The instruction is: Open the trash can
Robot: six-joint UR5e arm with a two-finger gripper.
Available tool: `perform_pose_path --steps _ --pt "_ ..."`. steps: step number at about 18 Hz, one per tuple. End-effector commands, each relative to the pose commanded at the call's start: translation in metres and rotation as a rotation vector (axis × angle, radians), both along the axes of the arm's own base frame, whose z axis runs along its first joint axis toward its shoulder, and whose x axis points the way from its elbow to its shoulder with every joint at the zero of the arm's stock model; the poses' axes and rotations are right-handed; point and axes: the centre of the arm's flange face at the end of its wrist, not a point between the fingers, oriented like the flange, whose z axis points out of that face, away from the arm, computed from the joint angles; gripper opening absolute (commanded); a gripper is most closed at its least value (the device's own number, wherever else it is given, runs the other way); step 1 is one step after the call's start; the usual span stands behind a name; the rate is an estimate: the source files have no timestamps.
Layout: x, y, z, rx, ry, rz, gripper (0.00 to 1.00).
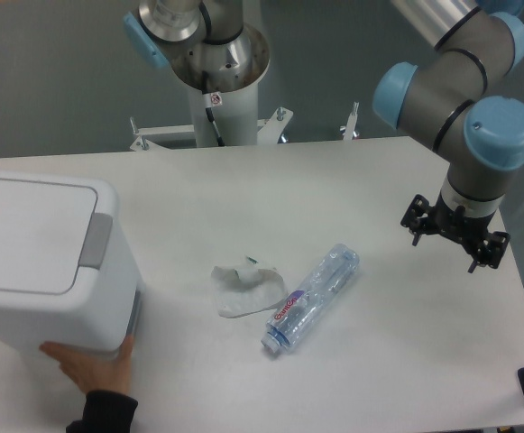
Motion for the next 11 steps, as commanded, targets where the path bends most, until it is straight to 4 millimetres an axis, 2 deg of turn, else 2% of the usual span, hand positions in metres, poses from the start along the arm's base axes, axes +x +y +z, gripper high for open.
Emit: perform_pose_path --steps 4,8,11 --pt "0.023 -0.012 0.01 0.048 -0.018 0.016 1.0" --pt "0.037 -0.01 0.019 0.116 -0.046 0.16 1.0" --pt "0.049 0.003 0.036 0.228 -0.093 0.257 1.0"
